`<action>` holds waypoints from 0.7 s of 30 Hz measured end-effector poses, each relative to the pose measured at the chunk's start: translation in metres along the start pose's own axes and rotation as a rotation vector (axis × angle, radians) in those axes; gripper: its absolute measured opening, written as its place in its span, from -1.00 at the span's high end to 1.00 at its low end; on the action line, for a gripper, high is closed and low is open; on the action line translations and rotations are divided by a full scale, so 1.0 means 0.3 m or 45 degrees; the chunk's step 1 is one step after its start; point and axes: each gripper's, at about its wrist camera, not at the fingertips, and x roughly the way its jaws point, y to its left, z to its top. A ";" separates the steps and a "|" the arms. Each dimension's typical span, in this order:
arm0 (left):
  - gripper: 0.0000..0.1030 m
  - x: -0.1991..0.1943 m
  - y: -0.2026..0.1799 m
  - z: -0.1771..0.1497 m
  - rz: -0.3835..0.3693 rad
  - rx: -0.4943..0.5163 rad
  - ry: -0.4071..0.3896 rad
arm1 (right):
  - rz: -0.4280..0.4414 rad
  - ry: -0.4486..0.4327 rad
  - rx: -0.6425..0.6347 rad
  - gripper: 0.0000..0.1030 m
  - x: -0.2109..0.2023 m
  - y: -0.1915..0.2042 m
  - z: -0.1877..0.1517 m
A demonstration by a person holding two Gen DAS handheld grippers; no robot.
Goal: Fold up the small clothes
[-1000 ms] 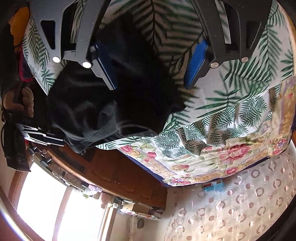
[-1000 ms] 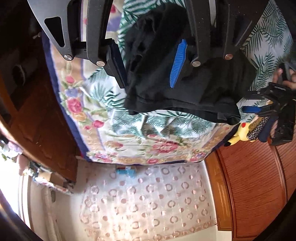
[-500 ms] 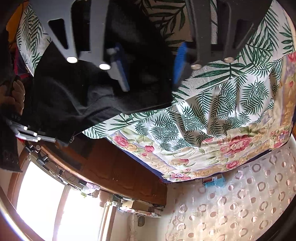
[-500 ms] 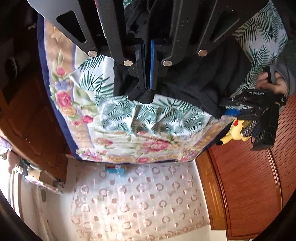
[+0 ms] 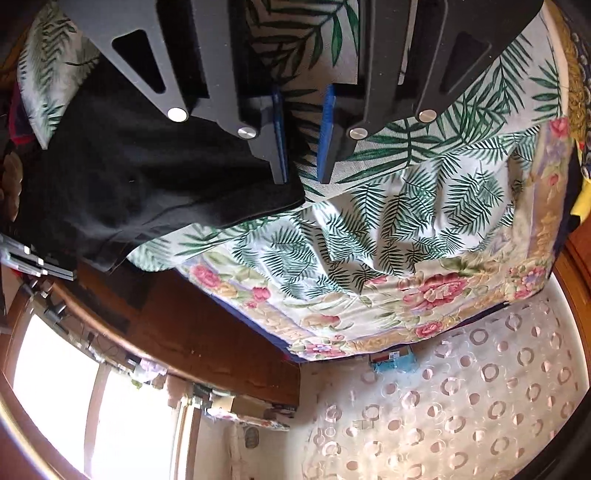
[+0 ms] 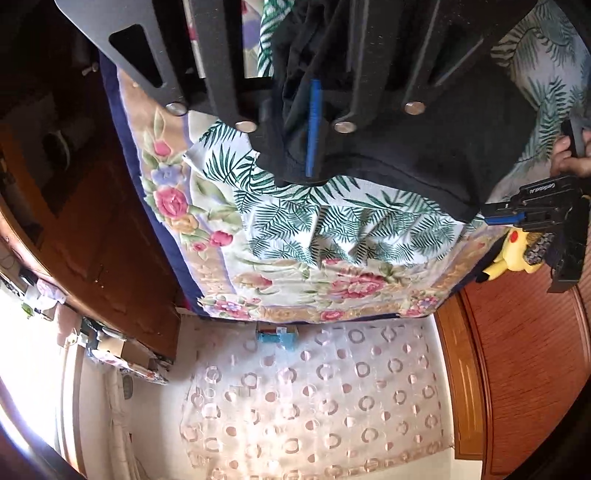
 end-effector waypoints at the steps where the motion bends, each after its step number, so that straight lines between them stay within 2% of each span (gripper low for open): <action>1: 0.43 -0.009 0.004 0.000 -0.016 -0.013 -0.003 | 0.003 -0.012 -0.004 0.50 -0.023 0.009 -0.004; 3: 0.15 -0.041 0.006 -0.011 -0.062 -0.028 -0.017 | 0.017 -0.032 -0.006 0.49 -0.072 0.005 -0.026; 5: 0.09 -0.063 -0.006 -0.024 -0.093 -0.017 -0.024 | 0.036 -0.022 0.000 0.49 -0.110 0.001 -0.075; 7: -0.18 -0.077 -0.028 -0.045 -0.118 0.008 -0.006 | 0.044 -0.002 -0.009 0.49 -0.136 0.000 -0.123; 14: -0.19 -0.079 -0.102 -0.109 -0.168 0.082 0.041 | 0.076 0.102 -0.036 0.49 -0.173 0.009 -0.227; 21: -0.19 -0.053 -0.157 -0.158 -0.166 0.139 0.097 | 0.152 0.166 -0.070 0.49 -0.152 0.015 -0.219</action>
